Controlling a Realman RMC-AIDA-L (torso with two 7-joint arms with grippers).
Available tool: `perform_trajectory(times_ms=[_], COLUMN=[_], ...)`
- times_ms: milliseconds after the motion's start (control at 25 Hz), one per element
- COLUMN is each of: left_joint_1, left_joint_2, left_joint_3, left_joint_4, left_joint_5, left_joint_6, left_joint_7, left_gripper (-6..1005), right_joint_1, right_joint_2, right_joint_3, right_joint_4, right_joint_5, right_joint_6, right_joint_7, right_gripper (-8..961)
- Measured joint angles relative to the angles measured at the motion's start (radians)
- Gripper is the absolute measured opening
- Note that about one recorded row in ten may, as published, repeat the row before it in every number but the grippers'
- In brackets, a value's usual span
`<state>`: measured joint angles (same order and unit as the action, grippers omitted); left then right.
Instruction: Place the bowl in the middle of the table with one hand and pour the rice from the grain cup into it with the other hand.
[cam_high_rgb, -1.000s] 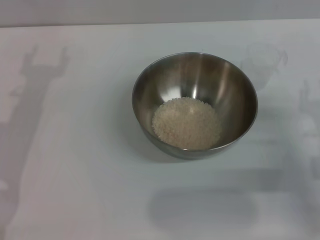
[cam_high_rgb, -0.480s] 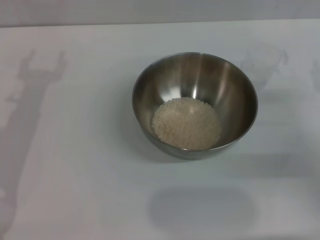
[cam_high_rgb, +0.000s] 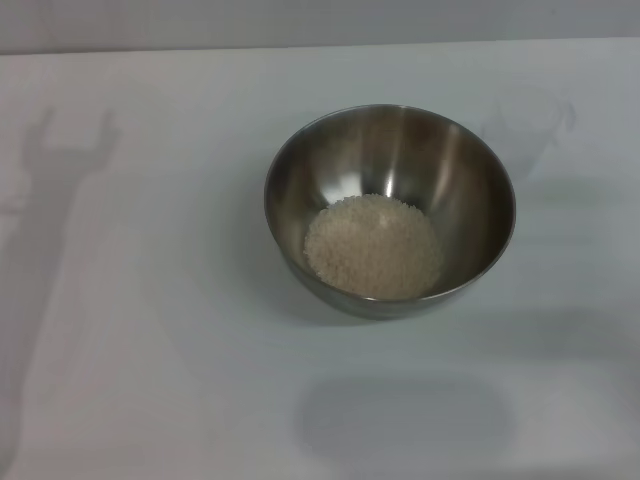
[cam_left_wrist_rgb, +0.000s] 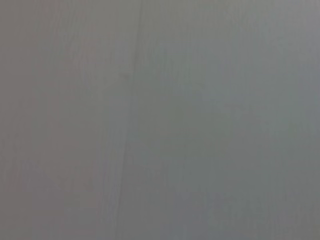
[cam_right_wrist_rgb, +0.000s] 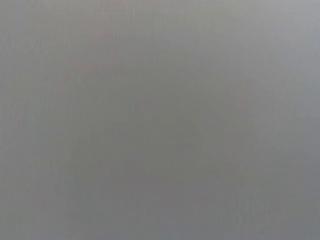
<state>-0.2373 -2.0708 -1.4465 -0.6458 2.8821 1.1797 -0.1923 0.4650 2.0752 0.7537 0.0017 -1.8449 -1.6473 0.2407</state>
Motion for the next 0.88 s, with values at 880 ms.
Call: perform_trajectory(times_ms=[880], left_joint_1=[-0.017], left_joint_2=[0.000], left_joint_3=[-0.036], left_joint_4=[0.035], left_joint_5=[-0.014], left_joint_6=[0.021], left_joint_7=[0.012], left_gripper=[796], right_joint_1=[0.016], right_joint_2=[0.002], right_joint_3=[0.004], right_joint_4=[0.028], right_joint_5=[0.001], right_joint_6=[0.020], right_joint_7=[-0.064], right_gripper=[631])
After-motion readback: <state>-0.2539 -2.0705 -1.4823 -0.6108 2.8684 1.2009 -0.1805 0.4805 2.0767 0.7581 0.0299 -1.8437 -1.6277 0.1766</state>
